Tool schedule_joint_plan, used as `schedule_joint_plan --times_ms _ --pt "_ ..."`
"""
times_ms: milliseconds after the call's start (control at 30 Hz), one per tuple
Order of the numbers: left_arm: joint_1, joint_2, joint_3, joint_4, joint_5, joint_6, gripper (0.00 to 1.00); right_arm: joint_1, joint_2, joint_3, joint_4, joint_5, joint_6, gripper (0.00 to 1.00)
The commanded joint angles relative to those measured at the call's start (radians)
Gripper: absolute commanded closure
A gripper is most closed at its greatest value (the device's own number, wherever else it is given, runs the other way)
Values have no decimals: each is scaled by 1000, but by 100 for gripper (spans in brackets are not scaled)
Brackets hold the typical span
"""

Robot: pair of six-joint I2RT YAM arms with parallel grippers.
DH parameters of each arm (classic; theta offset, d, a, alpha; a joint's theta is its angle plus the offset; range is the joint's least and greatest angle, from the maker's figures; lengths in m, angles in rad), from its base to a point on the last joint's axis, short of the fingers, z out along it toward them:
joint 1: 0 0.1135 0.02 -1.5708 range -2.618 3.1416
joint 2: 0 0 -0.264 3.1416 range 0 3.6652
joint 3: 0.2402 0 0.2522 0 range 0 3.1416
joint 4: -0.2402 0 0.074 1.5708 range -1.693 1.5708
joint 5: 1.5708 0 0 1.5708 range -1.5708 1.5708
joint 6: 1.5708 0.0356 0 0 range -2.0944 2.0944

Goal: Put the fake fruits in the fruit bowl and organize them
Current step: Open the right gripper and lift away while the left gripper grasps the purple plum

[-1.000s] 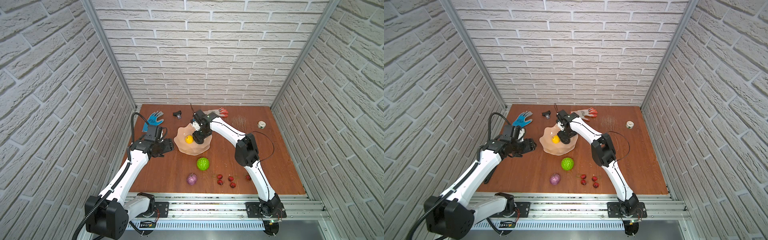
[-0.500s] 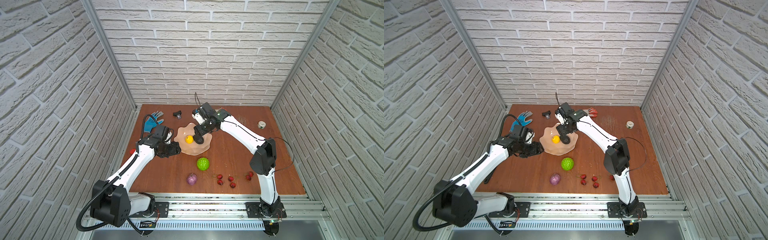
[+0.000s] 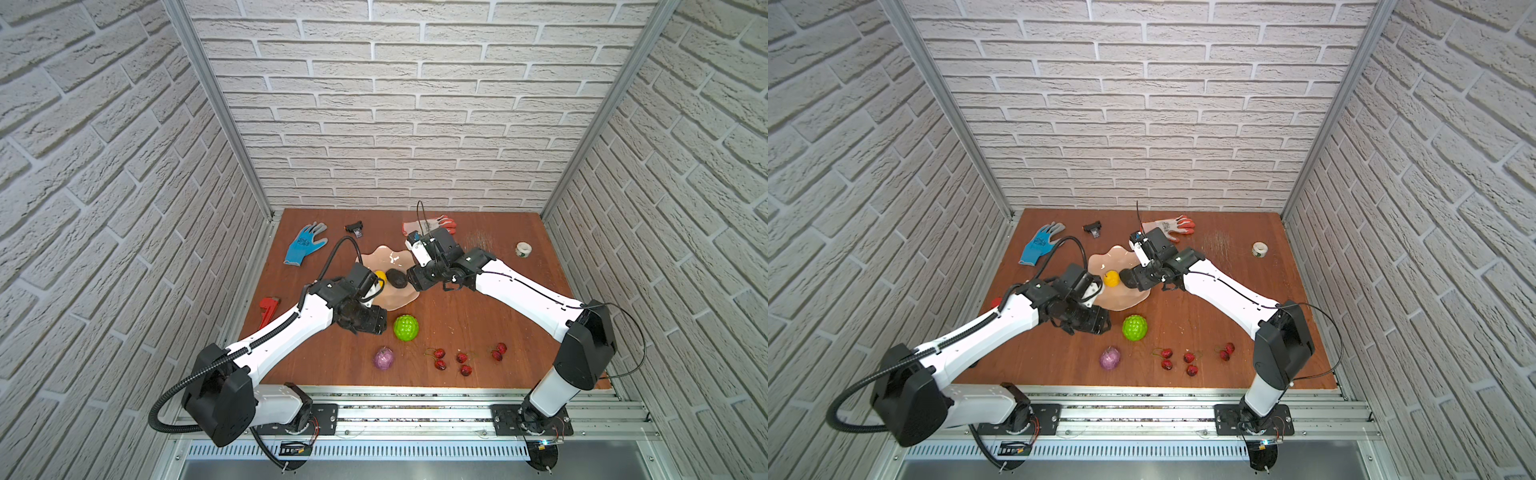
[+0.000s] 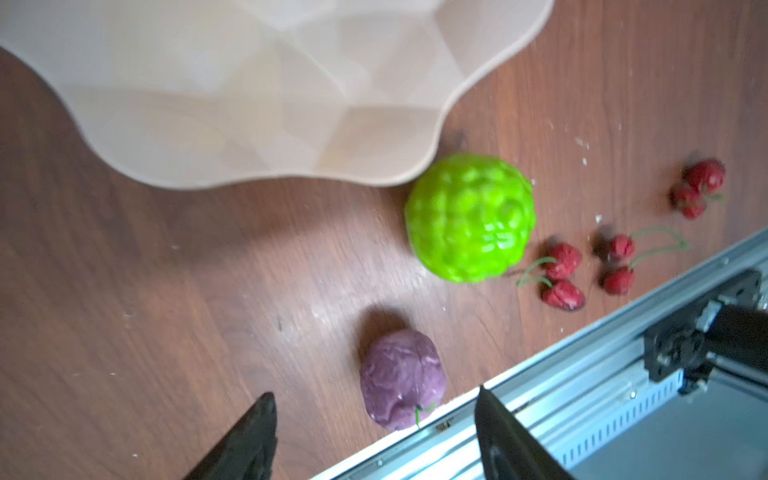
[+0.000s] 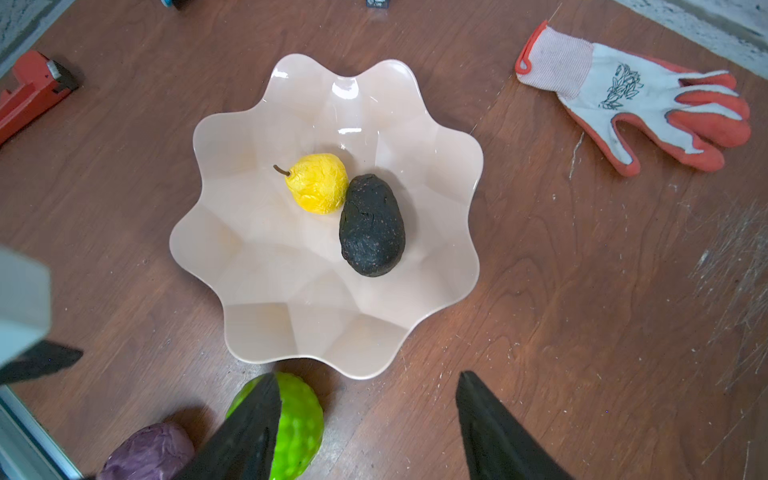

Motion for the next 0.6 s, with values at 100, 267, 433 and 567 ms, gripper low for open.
schedule_joint_plan --times_ms 100,267,433,567 --pt "-155 -98 -84 -37 -25 -117 25 6 27 37 55 -22 29 31" --pt "-217 -83 -119 -1 -74 -175 25 6 56 61 71 -45 29 31" --pt "-224 -14 -120 30 -90 -166 26 6 63 77 63 -46 25 32" --pt "-225 46 -119 73 -83 -151 29 6 52 63 60 -37 22 31"
